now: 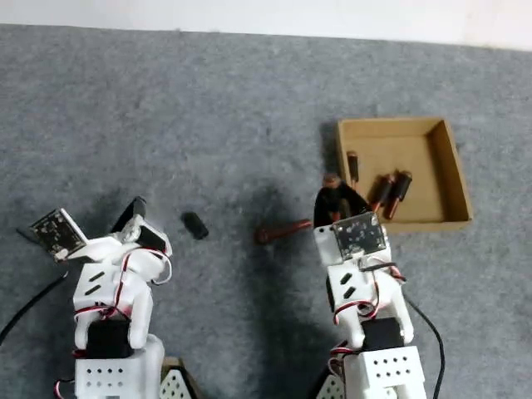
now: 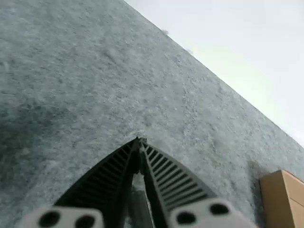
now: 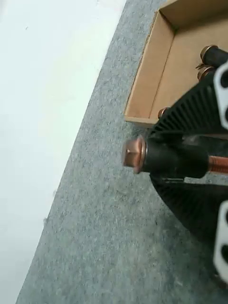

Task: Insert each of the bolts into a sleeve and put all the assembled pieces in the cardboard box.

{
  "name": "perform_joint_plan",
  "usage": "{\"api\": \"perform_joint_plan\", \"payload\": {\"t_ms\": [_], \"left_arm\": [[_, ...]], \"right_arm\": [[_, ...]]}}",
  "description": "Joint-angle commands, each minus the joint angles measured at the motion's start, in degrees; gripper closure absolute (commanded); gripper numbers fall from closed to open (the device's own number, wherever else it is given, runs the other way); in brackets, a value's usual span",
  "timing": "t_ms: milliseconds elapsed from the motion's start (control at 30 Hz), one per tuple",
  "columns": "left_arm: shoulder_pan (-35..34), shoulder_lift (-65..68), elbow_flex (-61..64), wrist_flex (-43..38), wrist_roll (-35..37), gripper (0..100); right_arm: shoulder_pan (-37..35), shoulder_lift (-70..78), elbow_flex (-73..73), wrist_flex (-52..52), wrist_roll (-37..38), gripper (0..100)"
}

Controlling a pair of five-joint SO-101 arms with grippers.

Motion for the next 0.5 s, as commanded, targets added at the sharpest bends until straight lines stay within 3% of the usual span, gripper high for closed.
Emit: {"api": "perform_joint_plan", "payload": {"t_ms": [0, 233, 467], "left_arm": [[-1.19, -0.92, 1.63, -4.31, -0.53, 99], [-1.19, -0.92, 4.35, -9.58, -0.7, 99], [-1.19, -0.92, 4.35, -9.58, -0.7, 99]], "right_arm": [[2.95, 1.8, -1.19, 1.71, -0.26, 99.4], [8.92, 28.88, -25.89, 2.42, -8.35, 99.4], [14.11, 62.99, -52.0, 2.77, -25.85, 99.4]]}}
